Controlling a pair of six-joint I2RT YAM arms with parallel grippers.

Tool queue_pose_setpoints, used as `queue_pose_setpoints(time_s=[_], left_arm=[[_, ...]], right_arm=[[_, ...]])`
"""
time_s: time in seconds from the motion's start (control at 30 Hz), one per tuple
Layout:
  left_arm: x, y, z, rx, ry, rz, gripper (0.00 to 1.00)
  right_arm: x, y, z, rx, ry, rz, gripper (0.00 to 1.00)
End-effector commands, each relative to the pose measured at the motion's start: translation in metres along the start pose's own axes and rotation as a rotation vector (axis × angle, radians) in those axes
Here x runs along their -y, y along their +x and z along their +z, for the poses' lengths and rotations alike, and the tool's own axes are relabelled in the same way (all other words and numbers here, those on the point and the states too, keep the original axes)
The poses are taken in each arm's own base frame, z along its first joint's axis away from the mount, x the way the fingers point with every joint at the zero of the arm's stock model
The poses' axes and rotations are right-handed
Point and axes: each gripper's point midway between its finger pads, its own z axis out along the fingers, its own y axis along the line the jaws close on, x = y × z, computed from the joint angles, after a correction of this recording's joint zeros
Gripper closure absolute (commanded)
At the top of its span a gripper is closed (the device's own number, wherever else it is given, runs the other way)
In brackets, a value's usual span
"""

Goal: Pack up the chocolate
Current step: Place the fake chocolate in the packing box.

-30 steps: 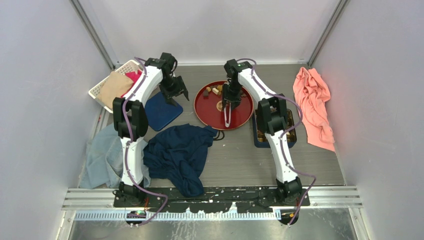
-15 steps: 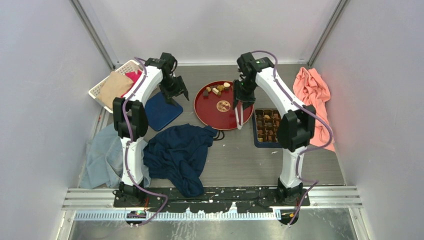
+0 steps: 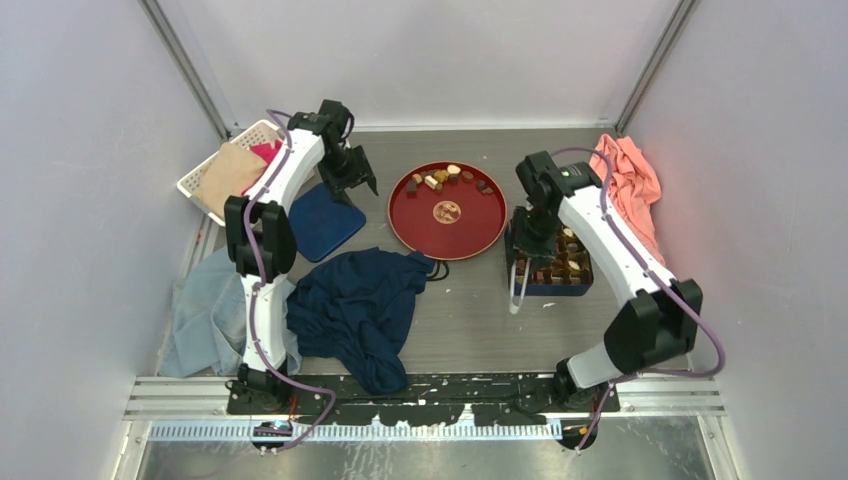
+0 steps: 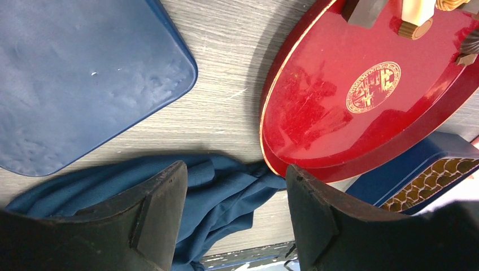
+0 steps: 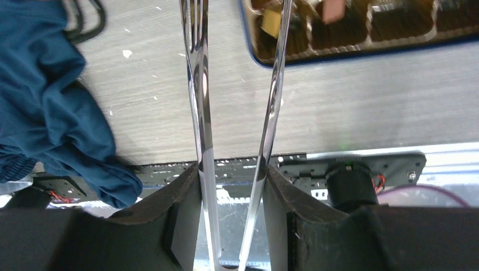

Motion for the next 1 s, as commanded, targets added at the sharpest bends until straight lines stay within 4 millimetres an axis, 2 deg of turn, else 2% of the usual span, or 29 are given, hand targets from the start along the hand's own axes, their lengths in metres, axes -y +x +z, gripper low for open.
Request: queue_pose_setpoints(time_s=[0.0, 0.07, 0.23, 0.47, 0.63, 0.8, 0.97], left_arm=[[0.005, -0.007, -0.016, 0.042, 0.017, 0.028, 0.34], [0.006, -0.006, -0.015, 0.037, 0.019, 0.026, 0.34], [0.007, -0.007, -0.013, 0.035, 0.022, 0.023, 0.34], [0.007, -0.006, -0.013, 0.029, 0.028, 0.022, 0.34], [0.009, -0.003, -0.013, 0.019, 0.036, 0.022, 0.34], [0.001, 0.003, -0.011, 0.008, 0.011, 0.02, 0.35], [-0.003, 0.004, -0.014, 0.03, -0.016, 0.056, 0.35]], right_arm=[[0.022, 0.018, -0.014, 0.049, 0.039, 0.111, 0.65], [0.028, 0.03, -0.017, 0.047, 0.04, 0.134, 0.66], [0.044, 0.062, -0.007, 0.035, 0.048, 0.23, 0.65], [0.051, 0.092, 0.003, -0.005, 0.016, 0.339, 0.65], [0.05, 0.092, 0.004, -0.049, 0.018, 0.349, 0.65], [0.053, 0.095, 0.003, -0.082, 0.021, 0.36, 0.65], [0.059, 0.085, 0.001, -0.087, 0.028, 0.373, 0.65]])
